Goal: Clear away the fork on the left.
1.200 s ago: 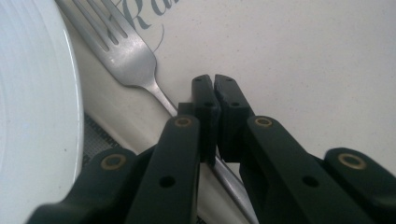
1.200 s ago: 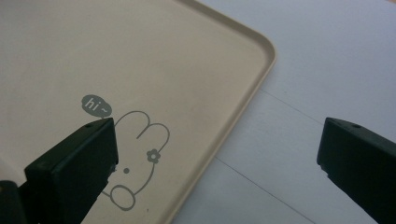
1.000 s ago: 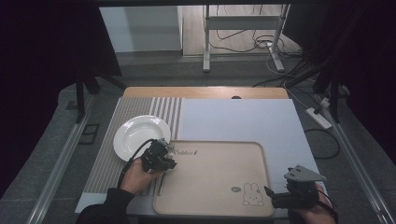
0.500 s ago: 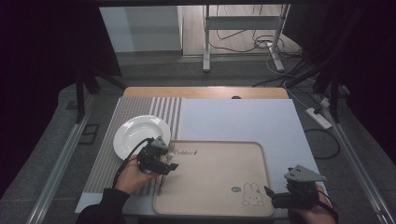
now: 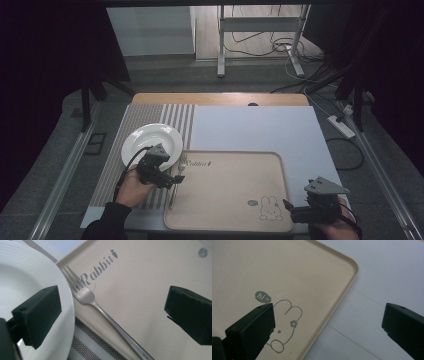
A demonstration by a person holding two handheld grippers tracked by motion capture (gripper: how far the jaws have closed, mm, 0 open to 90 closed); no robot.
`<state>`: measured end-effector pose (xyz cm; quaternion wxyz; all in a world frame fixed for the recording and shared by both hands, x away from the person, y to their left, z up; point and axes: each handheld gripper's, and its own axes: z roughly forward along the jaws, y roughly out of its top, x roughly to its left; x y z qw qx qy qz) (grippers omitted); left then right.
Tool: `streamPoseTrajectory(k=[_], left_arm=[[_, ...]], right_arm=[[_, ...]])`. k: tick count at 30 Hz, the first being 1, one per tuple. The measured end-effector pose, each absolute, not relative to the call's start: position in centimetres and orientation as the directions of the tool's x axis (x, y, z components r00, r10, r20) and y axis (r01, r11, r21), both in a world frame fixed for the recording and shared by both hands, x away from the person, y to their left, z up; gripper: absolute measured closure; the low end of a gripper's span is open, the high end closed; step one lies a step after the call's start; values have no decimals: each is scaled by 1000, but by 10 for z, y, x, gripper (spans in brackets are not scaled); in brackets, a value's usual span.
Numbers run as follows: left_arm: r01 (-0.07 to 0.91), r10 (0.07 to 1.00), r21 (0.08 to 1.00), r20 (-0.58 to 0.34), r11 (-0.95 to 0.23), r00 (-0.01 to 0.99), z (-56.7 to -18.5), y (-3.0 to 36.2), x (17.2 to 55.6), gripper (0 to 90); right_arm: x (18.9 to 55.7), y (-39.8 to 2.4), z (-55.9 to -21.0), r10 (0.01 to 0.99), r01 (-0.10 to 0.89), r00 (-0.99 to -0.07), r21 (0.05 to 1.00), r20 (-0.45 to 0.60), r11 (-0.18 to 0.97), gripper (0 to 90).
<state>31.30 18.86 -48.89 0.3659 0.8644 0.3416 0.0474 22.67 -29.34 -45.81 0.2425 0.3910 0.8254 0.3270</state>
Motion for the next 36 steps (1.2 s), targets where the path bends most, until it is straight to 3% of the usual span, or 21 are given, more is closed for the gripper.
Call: streamPoseTrajectory(k=[14, 36], left_arm=[[570, 653, 727, -224, -382, 723, -488, 222, 295, 0], [618, 699, 725, -270, -306, 662, -493, 259, 254, 0]], right_arm=[[226, -292, -458, 802, 483, -578, 727, -153, 487, 0], [226, -292, -457, 810, 485, -565, 731, -156, 479, 0]])
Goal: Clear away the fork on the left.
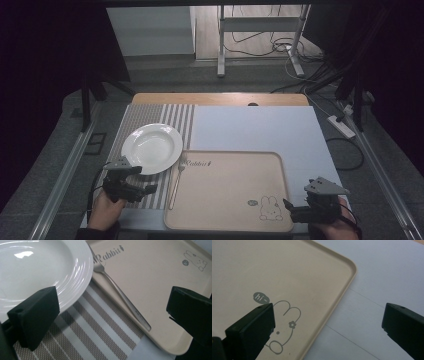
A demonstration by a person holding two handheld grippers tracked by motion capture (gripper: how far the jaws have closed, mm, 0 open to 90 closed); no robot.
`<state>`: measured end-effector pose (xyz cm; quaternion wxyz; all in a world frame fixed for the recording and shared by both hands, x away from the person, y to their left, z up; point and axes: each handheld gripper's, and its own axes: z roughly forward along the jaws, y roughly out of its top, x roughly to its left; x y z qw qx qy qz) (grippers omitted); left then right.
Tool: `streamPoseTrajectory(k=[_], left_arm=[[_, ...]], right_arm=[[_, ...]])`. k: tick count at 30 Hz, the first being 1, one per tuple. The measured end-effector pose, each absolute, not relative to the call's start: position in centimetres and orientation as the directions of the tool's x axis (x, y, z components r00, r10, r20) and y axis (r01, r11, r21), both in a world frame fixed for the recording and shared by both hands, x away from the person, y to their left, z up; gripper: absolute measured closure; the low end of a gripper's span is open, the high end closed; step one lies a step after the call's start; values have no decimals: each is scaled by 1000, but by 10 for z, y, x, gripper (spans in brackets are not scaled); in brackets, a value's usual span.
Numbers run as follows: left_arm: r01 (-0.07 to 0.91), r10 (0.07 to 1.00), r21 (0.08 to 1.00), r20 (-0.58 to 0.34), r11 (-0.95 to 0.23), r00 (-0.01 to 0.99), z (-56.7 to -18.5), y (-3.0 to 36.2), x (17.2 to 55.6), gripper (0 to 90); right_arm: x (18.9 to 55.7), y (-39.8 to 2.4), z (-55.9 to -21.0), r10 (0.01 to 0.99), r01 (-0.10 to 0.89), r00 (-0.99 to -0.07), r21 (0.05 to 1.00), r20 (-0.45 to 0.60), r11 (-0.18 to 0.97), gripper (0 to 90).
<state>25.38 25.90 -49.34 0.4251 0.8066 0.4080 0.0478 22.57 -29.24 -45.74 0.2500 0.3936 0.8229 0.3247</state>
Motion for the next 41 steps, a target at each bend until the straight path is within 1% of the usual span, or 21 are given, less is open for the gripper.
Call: streamPoseTrajectory(k=[9, 15, 27, 34, 41], left_arm=[[631, 723, 709, -251, -316, 643, -496, 268, 241, 0], [629, 735, 723, -256, -286, 628, -494, 274, 234, 0], [628, 754, 725, -237, -283, 613, -491, 279, 222, 0], [622, 750, 740, -253, -257, 611, -490, 286, 214, 0], [625, 748, 732, -249, -271, 615, -490, 284, 215, 0]], right_arm=[[226, -293, -457, 813, 489, -562, 731, -154, 476, 0], [226, -292, -458, 812, 488, -562, 731, -156, 478, 0], [226, -292, -458, 812, 489, -561, 729, -158, 480, 0], [226, -292, -457, 814, 489, -558, 730, -159, 478, 0], [226, -292, -458, 810, 487, -563, 726, -164, 486, 0]])
